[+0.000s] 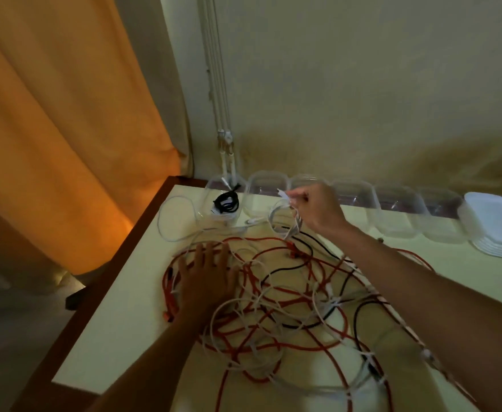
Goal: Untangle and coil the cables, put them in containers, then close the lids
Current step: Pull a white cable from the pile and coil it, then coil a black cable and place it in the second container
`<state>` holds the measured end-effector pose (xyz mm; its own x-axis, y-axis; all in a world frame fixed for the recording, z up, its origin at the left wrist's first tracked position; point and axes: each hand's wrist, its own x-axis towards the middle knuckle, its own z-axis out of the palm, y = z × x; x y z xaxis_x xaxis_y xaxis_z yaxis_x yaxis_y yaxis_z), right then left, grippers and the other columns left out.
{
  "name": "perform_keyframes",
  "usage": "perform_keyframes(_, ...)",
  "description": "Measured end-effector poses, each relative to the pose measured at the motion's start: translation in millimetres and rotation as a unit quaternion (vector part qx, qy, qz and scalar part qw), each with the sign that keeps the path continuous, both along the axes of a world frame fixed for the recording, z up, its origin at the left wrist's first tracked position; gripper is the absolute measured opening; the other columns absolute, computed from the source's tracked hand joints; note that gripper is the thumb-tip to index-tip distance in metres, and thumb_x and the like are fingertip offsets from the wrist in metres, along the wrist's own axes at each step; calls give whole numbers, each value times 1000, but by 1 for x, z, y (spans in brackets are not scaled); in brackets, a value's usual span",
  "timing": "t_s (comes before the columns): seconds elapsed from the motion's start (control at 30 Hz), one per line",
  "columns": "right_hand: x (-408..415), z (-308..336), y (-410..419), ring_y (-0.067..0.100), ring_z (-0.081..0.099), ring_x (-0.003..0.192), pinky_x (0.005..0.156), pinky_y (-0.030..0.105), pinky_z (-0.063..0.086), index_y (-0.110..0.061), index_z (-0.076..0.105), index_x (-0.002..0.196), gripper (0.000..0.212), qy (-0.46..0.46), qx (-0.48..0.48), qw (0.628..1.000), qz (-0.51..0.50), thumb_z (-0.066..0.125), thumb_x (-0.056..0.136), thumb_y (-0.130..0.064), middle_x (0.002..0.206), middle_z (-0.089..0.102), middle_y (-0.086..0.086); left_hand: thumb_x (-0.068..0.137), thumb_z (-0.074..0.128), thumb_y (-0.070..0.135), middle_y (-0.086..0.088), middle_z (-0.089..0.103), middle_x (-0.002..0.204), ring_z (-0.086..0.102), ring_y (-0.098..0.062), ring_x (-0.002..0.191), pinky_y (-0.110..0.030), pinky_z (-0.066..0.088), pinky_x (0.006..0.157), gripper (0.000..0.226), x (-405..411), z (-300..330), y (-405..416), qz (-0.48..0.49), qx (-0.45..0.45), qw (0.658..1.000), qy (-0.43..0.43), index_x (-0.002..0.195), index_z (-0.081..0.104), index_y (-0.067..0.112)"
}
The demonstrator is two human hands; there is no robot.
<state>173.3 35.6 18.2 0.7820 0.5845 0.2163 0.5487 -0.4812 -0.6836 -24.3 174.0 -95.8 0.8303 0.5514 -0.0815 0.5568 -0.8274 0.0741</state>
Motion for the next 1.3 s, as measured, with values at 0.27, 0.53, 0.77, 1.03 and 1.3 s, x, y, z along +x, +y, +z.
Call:
perform_keyframes(0.27,59,-25,83,25,69,97,78,28,50,-4,71,114,24,-51,35,997,-46,60,93,-3,109,73,15,90,1,63,-10,22,161,18,-31,148,-61,10,114,76,4,-13,7,-8,11,999,-40,154,22,28)
perform_keyframes(0.53,87,-38,105,26,65,90,79,29,45,0,72,108,18,-46,-234,962,130,62,94,-7,103,72,17,94,0,63,-11,28,158,24,-31,146,-61,20,112,74,2,-15,8,-8,4,999,-43,153,25,25)
perform_keyframes(0.77,86,-34,98,29,65,103,86,35,50,-5,66,121,25,-70,-232,955,172,55,98,-7,108,68,13,98,2,59,-11,24,160,20,-30,148,-63,23,111,70,-1,-12,8,-19,8,999,-29,154,23,24)
perform_keyframes(1.03,54,-52,-2,23,63,80,73,40,52,-5,71,94,23,-123,-12,982,141,53,100,-19,85,69,12,95,-2,61,-10,28,158,26,-30,146,-61,25,109,74,1,-16,8,-8,29,999,-28,153,24,25)
perform_keyframes(1.3,32,-69,-65,18,61,88,79,26,43,-10,70,117,27,-33,-198,970,139,63,96,-24,104,70,7,89,7,64,-9,30,158,26,-31,145,-63,22,110,77,2,-5,4,-9,-3,999,-41,152,29,26)
